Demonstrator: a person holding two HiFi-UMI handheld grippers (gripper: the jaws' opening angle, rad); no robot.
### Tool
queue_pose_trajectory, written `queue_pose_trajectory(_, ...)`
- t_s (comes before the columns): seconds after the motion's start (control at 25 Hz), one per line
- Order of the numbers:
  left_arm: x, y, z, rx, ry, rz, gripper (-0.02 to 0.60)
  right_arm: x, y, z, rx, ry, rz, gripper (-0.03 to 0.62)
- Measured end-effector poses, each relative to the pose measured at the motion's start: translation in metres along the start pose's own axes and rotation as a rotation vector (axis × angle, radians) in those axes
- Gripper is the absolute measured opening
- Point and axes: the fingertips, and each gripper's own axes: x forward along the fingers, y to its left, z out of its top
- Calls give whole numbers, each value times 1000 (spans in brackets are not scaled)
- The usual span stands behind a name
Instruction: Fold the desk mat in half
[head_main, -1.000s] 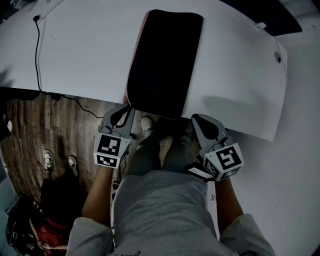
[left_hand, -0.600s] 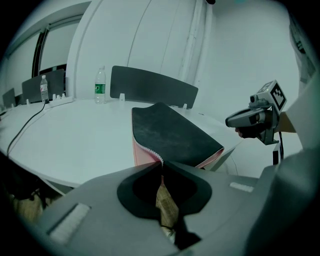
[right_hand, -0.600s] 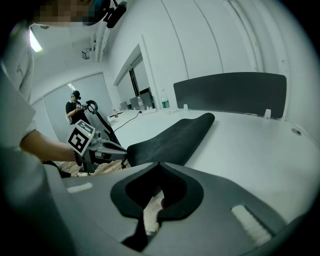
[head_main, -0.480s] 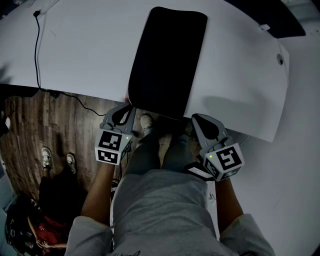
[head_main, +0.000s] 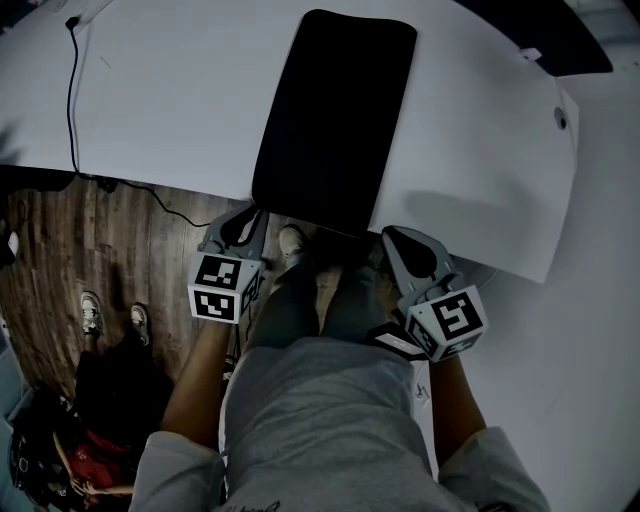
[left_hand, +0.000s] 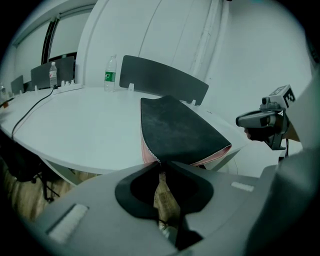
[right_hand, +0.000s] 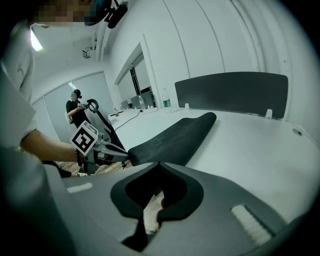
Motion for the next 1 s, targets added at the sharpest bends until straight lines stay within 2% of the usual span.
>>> queue_pose_trajectory(0.52,-12,12,-5,41,6,63,77,-2,3,1,2,-18,1,6)
queue_pose_trajectory(0.76,-22,4,7,54,-22,60,45,-4,0,8,-13,-42,-9,6)
queue_pose_trajectory(1.0,-35,-14,34,93,-65,56,19,-18,-8,24,-29,-95,-8,6)
